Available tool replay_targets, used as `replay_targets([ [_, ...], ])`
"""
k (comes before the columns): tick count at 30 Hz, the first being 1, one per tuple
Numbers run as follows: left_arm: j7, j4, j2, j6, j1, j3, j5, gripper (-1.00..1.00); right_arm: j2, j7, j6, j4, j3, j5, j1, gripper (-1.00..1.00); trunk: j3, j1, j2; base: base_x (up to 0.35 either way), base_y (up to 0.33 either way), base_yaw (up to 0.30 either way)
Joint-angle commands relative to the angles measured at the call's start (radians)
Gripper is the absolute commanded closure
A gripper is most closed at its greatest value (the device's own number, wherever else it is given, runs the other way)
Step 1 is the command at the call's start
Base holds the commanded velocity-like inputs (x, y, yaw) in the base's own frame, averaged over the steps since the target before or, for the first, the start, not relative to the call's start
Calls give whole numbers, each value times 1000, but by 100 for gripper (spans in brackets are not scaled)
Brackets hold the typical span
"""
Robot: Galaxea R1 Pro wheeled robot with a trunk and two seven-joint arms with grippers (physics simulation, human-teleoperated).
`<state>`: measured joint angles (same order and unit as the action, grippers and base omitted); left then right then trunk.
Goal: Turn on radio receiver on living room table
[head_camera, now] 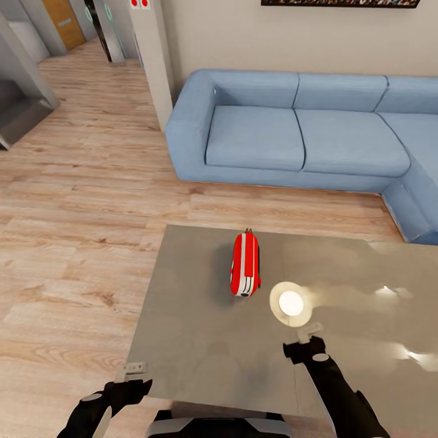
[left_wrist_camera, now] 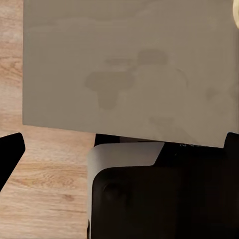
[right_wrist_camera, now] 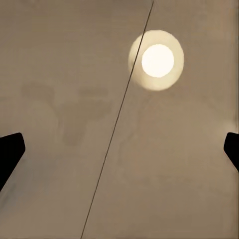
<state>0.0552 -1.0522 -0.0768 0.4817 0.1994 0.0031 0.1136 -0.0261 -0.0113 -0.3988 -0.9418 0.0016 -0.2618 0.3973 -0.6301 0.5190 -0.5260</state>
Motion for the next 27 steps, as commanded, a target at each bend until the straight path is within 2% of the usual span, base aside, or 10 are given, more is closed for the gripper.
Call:
replay_targets([
  [1, 0, 0, 0, 0, 0, 0, 0, -100, 0, 0, -3, -6, 0, -1, 0, -100, 0, 0, 0, 0, 0, 0],
  [21, 0, -22, 5, 8, 0, -4, 0, -100, 0, -1, -9, -15, 1, 6, 0, -100, 0, 0, 0, 0, 0, 0],
  [27, -1, -30, 6, 9, 0, -9, 0, -100, 0, -1, -46, -23, 0, 1, 0, -100, 0, 0, 0, 0, 0, 0],
])
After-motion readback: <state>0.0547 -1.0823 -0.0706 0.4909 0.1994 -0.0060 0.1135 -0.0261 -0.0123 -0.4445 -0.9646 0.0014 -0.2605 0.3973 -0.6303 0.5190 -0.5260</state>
